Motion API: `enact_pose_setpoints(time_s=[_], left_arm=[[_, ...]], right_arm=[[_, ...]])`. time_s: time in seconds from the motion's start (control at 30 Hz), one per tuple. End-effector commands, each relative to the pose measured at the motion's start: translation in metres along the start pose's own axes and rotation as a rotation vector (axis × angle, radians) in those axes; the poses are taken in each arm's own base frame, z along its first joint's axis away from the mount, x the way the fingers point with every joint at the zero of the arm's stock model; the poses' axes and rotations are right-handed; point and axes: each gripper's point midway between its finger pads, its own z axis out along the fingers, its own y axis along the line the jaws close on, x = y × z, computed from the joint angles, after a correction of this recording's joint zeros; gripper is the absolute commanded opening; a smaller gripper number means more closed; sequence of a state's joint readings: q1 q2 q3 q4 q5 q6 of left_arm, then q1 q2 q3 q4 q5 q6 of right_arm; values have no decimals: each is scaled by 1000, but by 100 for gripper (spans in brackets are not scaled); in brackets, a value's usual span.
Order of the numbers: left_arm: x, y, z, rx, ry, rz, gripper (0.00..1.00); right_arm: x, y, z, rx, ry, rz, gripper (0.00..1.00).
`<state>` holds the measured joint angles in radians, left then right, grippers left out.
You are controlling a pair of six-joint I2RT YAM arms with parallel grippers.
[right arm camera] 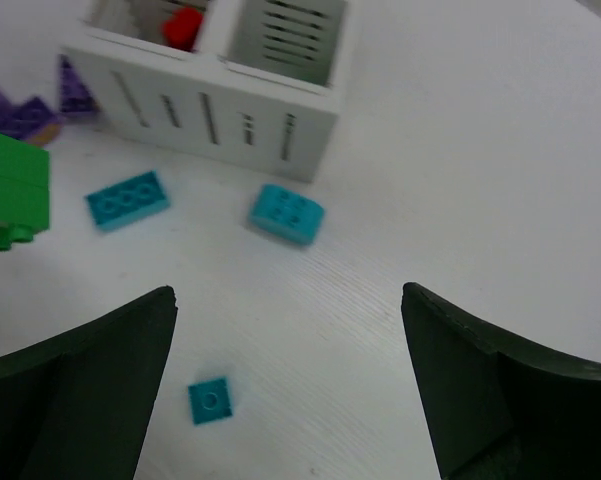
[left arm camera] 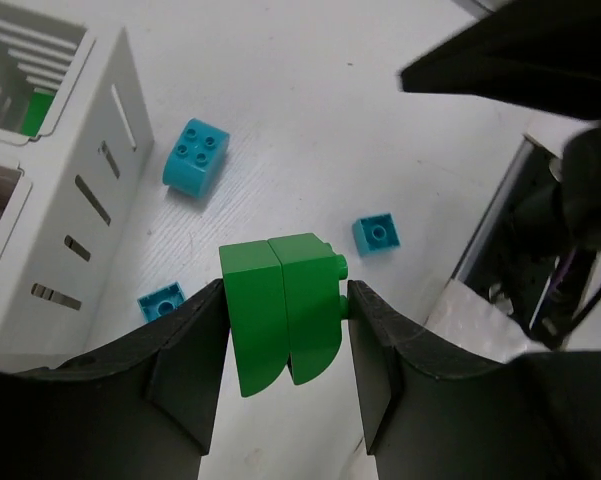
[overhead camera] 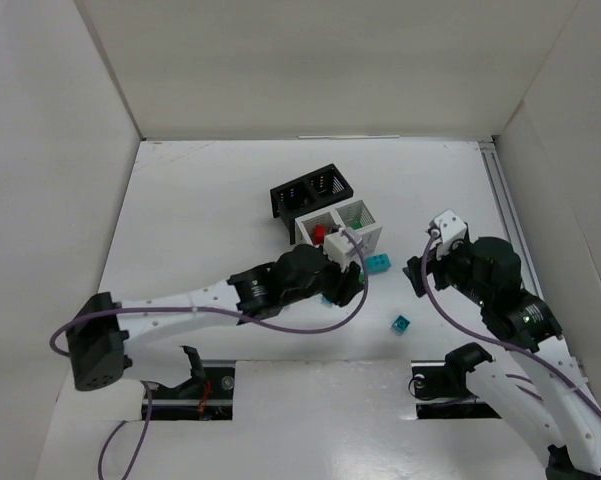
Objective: Sort the legos into containers by color
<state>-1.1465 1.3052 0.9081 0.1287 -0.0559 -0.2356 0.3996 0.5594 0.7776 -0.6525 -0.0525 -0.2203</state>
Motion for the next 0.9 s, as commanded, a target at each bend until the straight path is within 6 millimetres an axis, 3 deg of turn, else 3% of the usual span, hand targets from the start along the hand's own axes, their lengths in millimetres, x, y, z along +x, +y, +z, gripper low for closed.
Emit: enact_pose_setpoints(time_s=[0.0, 0.03, 0.13, 0.17, 0.27, 0.4, 0.6, 0.87], left_arm=[[-7, -21, -23, 177, -108, 231, 44], [-15, -24, -35, 197, -143, 256, 44], [-19, -24, -48, 209, -164, 313, 44], [-14, -23, -47, 215, -156, 341, 44], [-19, -18, -49, 188, -173, 371, 41], [-22, -3, -39, 94, -152, 366, 39], [-45, 9, -39, -8, -220, 328, 36], [-56, 6, -40, -4, -257, 322, 36]], right_arm=[[-69, 46, -8, -303, -228, -65, 98], [-77, 67, -14, -437, -265, -76, 98], [-98, 96, -27, -638, -336, -62, 98], [-112, 100, -31, -672, -400, -65, 98], [-116, 115, -38, -780, -421, 27, 96], [-101, 118, -30, -784, -348, 100, 94], [-89, 106, -9, -671, -280, 275, 90], [-88, 102, 0, -632, -291, 369, 89]])
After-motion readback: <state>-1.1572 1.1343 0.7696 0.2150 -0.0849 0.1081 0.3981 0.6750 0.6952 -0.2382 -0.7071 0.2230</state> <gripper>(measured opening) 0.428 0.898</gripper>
